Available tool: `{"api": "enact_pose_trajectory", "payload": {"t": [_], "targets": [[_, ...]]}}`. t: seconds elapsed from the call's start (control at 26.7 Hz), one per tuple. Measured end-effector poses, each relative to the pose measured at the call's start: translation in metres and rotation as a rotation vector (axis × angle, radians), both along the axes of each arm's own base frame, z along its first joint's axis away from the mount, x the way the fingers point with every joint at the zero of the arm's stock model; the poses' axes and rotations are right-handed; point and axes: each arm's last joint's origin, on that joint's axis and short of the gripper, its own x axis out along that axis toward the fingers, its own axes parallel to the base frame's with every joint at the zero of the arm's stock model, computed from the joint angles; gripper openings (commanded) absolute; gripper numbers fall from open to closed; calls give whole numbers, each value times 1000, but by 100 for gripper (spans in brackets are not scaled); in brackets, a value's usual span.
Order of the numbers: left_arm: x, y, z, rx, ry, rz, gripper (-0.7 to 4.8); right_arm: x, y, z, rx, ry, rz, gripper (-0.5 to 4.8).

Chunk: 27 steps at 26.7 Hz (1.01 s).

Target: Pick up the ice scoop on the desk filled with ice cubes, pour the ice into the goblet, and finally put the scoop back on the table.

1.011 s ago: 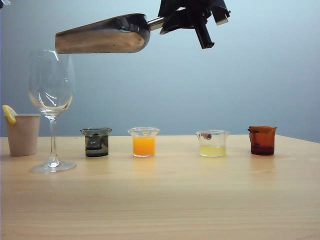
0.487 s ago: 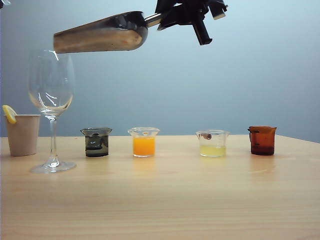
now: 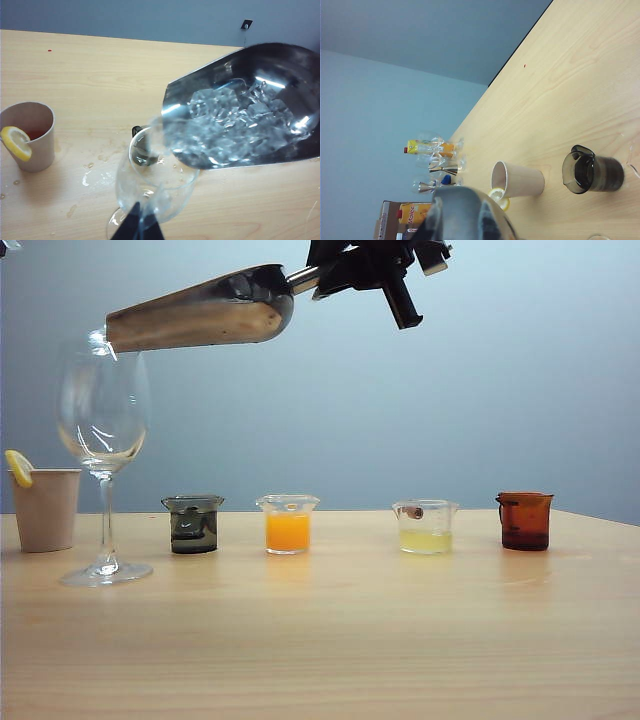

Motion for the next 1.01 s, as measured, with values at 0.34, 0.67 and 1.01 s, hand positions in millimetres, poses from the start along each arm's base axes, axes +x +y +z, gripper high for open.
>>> {"api": "enact_pose_trajectory", "payload": {"t": [0.34,0.67,1.01], "targets": [[0,0,0,0,0,0,-5,0,0,0,-2,-1,-1,-5],[0,0,0,0,0,0,-5,2,-3,0,-1,-1,-5,-5],[0,0,0,0,0,0,-6,4,-6,0,1,0,5,-5]]}}
